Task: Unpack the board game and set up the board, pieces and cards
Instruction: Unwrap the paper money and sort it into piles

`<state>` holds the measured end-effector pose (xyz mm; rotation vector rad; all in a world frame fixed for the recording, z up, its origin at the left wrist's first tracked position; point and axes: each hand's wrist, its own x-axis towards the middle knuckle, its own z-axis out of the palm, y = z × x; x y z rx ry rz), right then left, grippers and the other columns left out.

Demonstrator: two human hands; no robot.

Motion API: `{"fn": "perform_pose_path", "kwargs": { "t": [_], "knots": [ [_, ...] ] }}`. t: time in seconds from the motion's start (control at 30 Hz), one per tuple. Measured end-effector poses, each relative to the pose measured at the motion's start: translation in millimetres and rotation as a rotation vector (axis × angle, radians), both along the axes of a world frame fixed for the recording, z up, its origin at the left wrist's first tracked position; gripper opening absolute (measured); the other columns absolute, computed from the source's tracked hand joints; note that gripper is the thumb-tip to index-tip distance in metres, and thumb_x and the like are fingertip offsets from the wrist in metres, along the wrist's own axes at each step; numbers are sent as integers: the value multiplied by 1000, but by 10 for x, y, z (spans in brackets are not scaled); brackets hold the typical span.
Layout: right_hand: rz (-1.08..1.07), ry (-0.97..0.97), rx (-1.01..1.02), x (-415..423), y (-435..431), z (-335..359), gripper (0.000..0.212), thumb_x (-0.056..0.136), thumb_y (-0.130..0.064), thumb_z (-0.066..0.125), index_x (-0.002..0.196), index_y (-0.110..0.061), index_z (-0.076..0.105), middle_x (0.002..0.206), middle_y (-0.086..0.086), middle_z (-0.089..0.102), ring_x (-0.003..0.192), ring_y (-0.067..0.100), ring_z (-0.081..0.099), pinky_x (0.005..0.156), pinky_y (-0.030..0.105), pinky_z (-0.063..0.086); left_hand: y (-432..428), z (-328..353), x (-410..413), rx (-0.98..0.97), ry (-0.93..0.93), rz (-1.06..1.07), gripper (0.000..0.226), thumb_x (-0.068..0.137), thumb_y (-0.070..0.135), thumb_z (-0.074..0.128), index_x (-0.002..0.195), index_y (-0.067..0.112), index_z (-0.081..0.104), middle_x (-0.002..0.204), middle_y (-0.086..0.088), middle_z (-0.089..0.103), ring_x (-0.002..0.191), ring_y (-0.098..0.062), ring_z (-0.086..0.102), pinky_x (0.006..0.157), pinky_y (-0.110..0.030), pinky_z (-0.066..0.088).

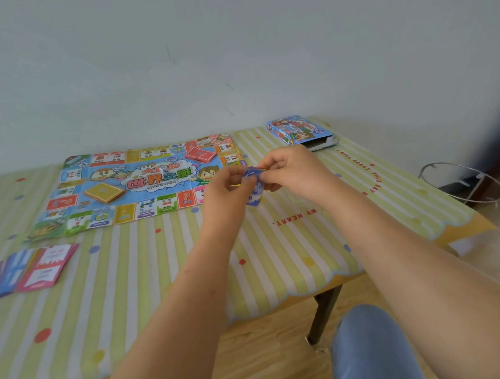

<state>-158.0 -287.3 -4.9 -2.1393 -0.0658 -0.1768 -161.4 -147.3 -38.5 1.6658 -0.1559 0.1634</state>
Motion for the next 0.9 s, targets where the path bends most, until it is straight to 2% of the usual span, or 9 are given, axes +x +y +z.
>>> {"fn": "perform_pose_path", "kwargs": {
  "t": [0.1, 0.23, 0.4, 0.53, 0.6, 0.67, 0.73, 0.83, 0.9],
  "knots": [
    [37, 14, 37, 2, 110, -20, 13, 84, -1, 67, 96, -2, 71, 80, 15, 72, 63, 14, 65, 71, 30, 57, 114, 22, 19, 16, 12, 39, 10, 86, 21, 68, 82, 29, 64, 91, -4, 69, 93, -23, 67, 82, -39, 55],
    [61, 10, 47, 49, 278, -50, 10, 83, -2, 68, 91, -7, 71, 80, 13, 73, 62, 13, 65, 70, 29, 57, 289, 55, 20, 14, 51, 76, 7, 87, 28, 67, 84, 22, 67, 92, -9, 71, 89, -25, 68, 81, -40, 54],
    [126, 59, 104, 111, 478, -58, 11, 83, 1, 68, 88, -9, 70, 73, 10, 70, 59, 16, 64, 73, 35, 57, 554, 82, 76, 32, 55, 91, 15, 87, 25, 68, 80, 12, 67, 83, -15, 70, 68, -18, 62, 64, -31, 50],
    [143, 78, 190, 157, 638, -48, 14, 81, 1, 69, 94, -4, 70, 78, 17, 71, 61, 18, 65, 73, 35, 58, 741, 114, 117, 1, 74, 70, 22, 86, 24, 69, 87, 2, 68, 86, -20, 70, 67, -19, 61, 65, -32, 49],
    [143, 82, 238, 188, 724, -52, 16, 80, 2, 68, 95, -3, 70, 74, 13, 69, 60, 16, 64, 65, 28, 58, 845, 120, 149, -8, 104, 43, 21, 88, 26, 67, 90, 4, 69, 87, -16, 71, 70, -19, 64, 69, -34, 51],
    [158, 82, 270, 218, 798, -63, 15, 81, 2, 67, 95, -3, 70, 72, 11, 68, 60, 16, 64, 63, 25, 56, 932, 129, 163, -34, 159, -14, 21, 90, 27, 64, 95, 6, 67, 90, -12, 72, 73, -18, 67, 69, -31, 56],
    [167, 76, 306, 261, 868, -101, 14, 82, 1, 67, 95, -3, 70, 74, 11, 69, 64, 19, 65, 72, 33, 60, 1012, 119, 171, -30, 192, -34, 22, 91, 25, 63, 99, 4, 64, 94, -13, 71, 75, -18, 68, 62, -23, 57],
    [138, 41, 292, 322, 947, -196, 11, 83, -3, 69, 89, -12, 69, 80, 10, 71, 69, 21, 68, 80, 45, 59, 1090, 97, 147, 76, 154, 41, 17, 90, 20, 64, 100, 6, 63, 88, -7, 69, 67, -9, 65, 41, -7, 40],
    [126, -13, 252, 360, 995, -283, 12, 84, -9, 69, 90, -19, 69, 84, 8, 72, 74, 20, 70, 79, 46, 59, 1122, 69, 152, 90, 135, 72, 17, 90, 18, 65, 104, 7, 66, 83, -4, 69, 57, -2, 63, 38, -6, 35]
  ]
}}
